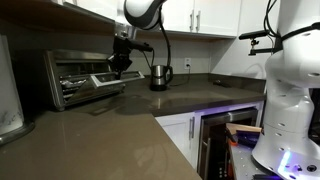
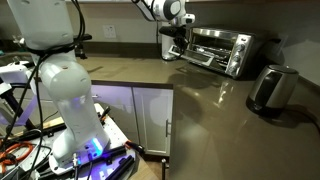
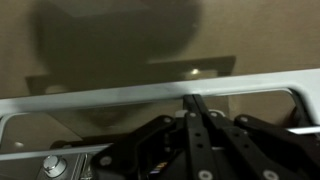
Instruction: Open the door of the oven
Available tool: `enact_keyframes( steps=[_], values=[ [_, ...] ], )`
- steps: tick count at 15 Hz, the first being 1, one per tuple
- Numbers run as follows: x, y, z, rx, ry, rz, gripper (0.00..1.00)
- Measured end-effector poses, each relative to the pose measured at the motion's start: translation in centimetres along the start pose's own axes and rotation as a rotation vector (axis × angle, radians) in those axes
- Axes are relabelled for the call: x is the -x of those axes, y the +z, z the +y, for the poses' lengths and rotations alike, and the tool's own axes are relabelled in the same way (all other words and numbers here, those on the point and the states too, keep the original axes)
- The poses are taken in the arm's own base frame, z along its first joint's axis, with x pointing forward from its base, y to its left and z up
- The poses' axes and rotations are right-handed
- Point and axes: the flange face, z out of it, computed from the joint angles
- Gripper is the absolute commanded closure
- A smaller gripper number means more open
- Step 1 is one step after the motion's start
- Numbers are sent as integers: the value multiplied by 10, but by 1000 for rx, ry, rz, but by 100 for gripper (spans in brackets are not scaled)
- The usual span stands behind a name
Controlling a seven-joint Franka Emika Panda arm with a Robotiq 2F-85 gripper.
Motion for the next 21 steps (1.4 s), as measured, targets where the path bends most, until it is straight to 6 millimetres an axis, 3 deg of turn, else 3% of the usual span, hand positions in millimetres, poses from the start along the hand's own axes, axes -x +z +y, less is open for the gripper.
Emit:
enact_keyframes(
  steps=[6,11,16,21],
  values=[
    [5,-8,3,15,3,-45,96],
    [11,-28,4,24,4,-71,96],
    [4,-52,4,22,-11,14,96],
    [-6,-49,3,3,-16,97,96]
  ],
)
